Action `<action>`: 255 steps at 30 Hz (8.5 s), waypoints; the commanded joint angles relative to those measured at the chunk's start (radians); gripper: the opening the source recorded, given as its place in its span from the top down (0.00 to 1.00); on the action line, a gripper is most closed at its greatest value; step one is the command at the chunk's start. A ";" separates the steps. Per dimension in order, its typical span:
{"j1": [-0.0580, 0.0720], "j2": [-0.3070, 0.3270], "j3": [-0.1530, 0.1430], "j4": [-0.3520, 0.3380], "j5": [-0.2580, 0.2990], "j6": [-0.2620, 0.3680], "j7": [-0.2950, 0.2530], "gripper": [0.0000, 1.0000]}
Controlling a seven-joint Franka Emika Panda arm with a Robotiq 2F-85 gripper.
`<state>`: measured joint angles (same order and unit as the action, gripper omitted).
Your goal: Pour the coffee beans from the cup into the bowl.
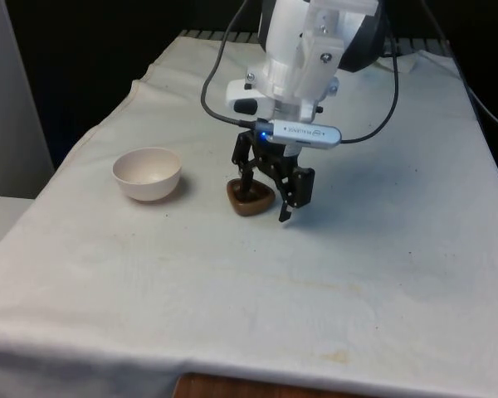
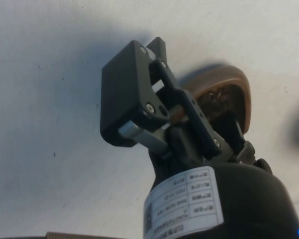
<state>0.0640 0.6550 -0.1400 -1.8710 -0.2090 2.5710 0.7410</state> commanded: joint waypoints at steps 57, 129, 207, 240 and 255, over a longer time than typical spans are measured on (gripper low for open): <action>-0.001 0.002 -0.001 0.003 0.000 0.004 0.001 0.99; -0.045 -0.223 -0.036 -0.014 0.017 -0.109 -0.157 0.99; -0.103 -0.251 -0.209 -0.019 0.805 -0.164 -0.842 0.99; -0.110 -0.161 -0.337 0.050 1.120 -0.351 -1.162 0.99; -0.127 -0.114 -0.396 0.098 1.242 -0.495 -1.286 0.99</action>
<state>-0.0520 0.5380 -0.5430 -1.7810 1.0280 2.0900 -0.5410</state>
